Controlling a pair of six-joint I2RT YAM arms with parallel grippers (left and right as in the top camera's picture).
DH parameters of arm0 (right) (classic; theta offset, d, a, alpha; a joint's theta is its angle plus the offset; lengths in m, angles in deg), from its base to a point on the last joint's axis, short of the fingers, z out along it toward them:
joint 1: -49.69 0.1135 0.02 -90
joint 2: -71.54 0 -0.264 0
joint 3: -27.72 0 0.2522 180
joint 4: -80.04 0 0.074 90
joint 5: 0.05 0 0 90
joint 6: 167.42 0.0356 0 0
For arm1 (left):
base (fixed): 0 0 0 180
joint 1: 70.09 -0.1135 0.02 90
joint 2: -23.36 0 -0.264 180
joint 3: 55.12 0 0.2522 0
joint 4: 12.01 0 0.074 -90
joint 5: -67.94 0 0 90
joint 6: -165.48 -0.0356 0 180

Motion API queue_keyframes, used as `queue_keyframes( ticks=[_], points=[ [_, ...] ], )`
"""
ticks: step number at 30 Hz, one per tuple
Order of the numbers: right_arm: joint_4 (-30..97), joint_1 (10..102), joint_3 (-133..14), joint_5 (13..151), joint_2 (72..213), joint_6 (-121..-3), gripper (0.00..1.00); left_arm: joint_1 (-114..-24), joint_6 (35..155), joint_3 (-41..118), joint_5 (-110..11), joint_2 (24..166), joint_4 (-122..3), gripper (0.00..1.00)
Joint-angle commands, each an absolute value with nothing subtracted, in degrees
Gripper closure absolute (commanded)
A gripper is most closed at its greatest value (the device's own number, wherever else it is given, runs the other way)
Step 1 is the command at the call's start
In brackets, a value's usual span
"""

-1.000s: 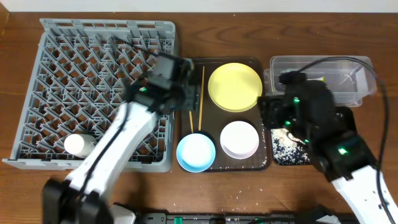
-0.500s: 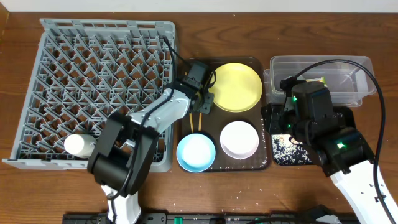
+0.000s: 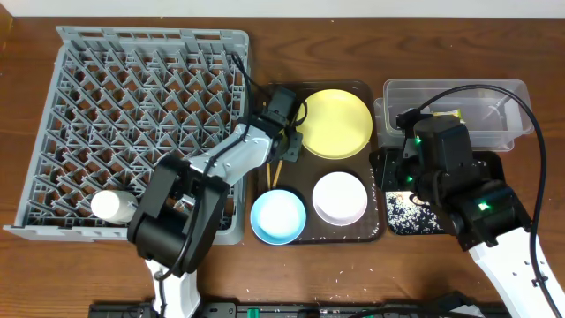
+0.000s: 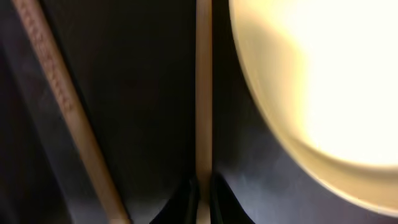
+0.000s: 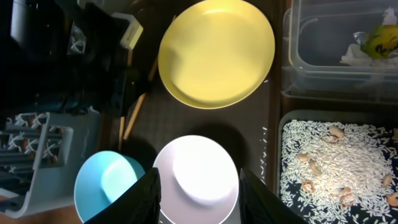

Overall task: Sort waste into correct bins and load items into the dishwasher
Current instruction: 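Grasp the wooden chopsticks with the left gripper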

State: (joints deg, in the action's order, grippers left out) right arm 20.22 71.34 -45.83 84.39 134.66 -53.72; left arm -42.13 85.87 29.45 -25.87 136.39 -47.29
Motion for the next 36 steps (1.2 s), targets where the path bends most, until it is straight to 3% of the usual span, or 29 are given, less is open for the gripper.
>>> queue_keyframes(
  ticks=[1,7,13,23,27,29,32,36],
  points=[
    [20.1,71.1,-45.8,83.6,134.7,-53.3,0.62,-42.1,87.1,29.1,-25.3,127.7,-48.6,0.92],
    [20.1,71.1,-45.8,83.6,134.7,-53.3,0.62,-42.1,87.1,29.1,-15.4,114.2,-55.6,0.92],
    [20.1,71.1,-45.8,83.7,134.7,-53.3,0.62,-44.1,87.2,28.4,-0.8,113.4,-65.4,0.92],
    [20.2,71.1,-45.8,83.6,134.7,-53.3,0.62,-49.2,87.1,27.1,-7.1,113.9,-64.7,0.76],
    [20.2,71.1,-45.8,83.7,134.7,-53.3,0.62,-49.1,86.7,27.7,-9.5,113.5,-64.5,0.74],
    [20.2,71.1,-45.8,83.7,134.7,-53.3,0.62,-49.1,86.7,28.9,-13.6,112.9,-64.0,0.70],
    [20.3,71.1,-45.8,83.7,134.7,-53.3,0.60,-48.7,86.8,29.4,-29.4,112.3,-58.3,0.64],
    [20.3,71.1,-45.8,83.7,134.7,-53.3,0.59,-46.3,89.5,29.4,-22.6,115.6,-57.3,0.63]
  ],
)
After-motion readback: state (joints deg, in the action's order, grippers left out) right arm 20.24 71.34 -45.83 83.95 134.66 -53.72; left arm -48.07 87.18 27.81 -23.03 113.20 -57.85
